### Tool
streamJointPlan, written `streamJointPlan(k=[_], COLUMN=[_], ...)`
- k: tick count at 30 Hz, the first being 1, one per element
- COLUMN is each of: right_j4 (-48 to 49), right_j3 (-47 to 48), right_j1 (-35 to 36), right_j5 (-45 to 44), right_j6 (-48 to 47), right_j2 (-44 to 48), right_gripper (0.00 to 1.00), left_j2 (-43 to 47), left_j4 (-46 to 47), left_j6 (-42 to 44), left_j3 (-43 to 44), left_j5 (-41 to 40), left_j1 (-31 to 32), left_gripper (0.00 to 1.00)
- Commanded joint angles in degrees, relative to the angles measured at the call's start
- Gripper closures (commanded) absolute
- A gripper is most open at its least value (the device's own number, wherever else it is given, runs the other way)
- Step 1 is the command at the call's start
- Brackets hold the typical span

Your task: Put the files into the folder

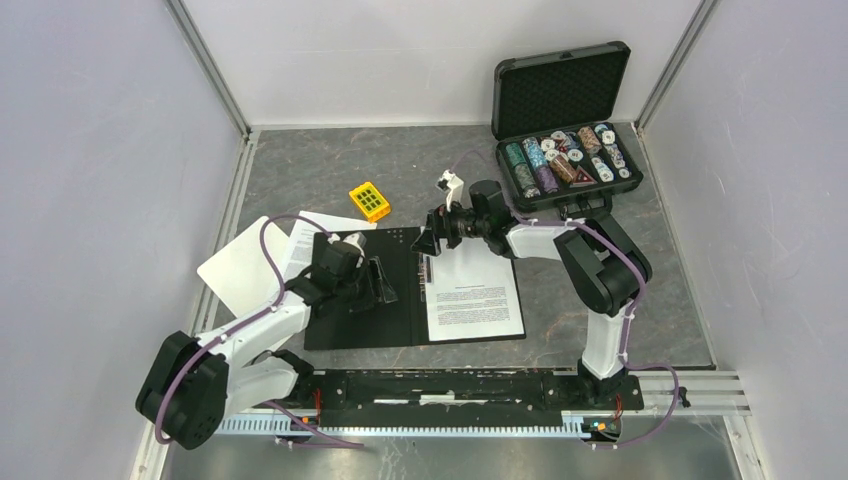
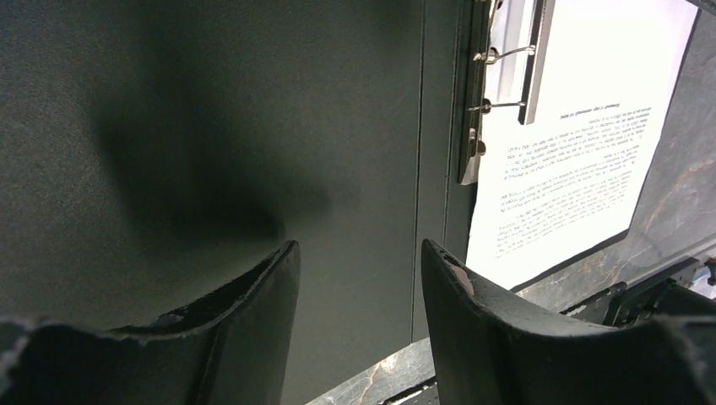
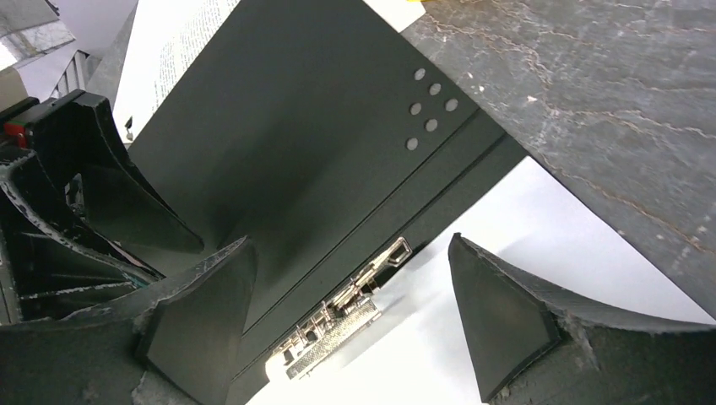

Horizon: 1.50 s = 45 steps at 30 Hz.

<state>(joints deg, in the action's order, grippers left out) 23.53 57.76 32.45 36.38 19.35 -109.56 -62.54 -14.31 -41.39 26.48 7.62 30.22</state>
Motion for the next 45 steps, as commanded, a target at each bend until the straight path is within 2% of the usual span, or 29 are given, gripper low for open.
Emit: streamJointPlan(k=[1,20,33,45], right_j4=[3.2,2.8,4.5,5.7], right_j3=[3.4,5.8,4.6,0.8], right_j1=[1.0,2.7,3.2,3.3], right_j5=[1.5,3.0,6.9,8.3], right_j6=[0.4,0.5,0.6,0.5], right_j2=[-2.1,-7.0,-6.8,-2.4], right_gripper=[0.1,0.11,0.14,0.16], left_j2=[-0.9,-1.3,-0.9,-0.5], left_j4=[4.3,4.7,5.1,5.6], left_j6=[-2.1,-2.1,-2.8,-4.7], left_j3=[-0.9,-1.8,-2.4,-2.6], left_j5=[0.2,-0.8,-1.5,-1.9], left_j1=[-0.3,-0.3,-0.3,-0.3], left_gripper=[0.39,0.38,0.38,0.38])
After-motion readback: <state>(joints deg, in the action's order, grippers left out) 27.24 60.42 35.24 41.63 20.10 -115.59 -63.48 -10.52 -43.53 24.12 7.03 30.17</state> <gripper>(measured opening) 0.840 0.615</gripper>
